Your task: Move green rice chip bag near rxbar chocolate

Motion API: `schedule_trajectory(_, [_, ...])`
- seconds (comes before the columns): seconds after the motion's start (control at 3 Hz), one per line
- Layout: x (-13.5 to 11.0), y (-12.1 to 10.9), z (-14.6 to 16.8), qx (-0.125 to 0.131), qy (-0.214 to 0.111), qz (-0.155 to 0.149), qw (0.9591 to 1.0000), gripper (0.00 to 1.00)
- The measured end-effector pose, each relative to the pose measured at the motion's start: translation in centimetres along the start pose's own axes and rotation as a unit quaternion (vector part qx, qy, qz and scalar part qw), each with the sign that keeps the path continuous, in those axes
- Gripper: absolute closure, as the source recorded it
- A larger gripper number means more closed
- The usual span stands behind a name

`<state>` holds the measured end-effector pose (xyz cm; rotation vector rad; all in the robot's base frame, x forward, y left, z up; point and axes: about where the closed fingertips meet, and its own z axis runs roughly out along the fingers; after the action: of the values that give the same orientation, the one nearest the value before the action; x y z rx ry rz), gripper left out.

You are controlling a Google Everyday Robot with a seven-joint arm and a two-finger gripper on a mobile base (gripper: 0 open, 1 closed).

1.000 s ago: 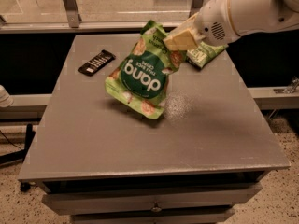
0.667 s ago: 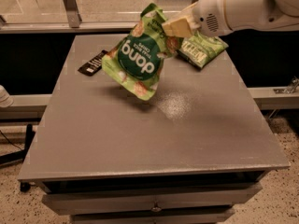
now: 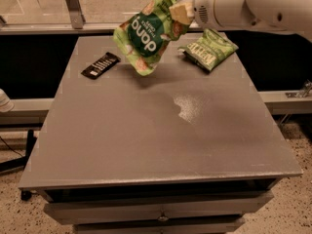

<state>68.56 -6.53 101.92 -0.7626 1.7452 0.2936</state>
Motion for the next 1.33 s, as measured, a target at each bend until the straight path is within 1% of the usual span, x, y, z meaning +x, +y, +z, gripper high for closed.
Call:
schedule_trajectory(0.33, [-0.1, -4.0, 2.7, 0.081, -0.013, 0.007, 0.9966, 1.0])
schedule_trajectory(0.67, [-1.0, -5.3, 6.0, 0.12, -0.037, 0.022, 0.9919, 1.0])
schedule_trajectory(1.0, [-0.2, -6.6, 8.8, 0.138, -0.042, 0.078, 0.9865, 1.0])
schedule_trajectory(1.33, [1.6, -7.3, 10.6, 0.148, -0.034, 0.121, 0.9809, 1.0])
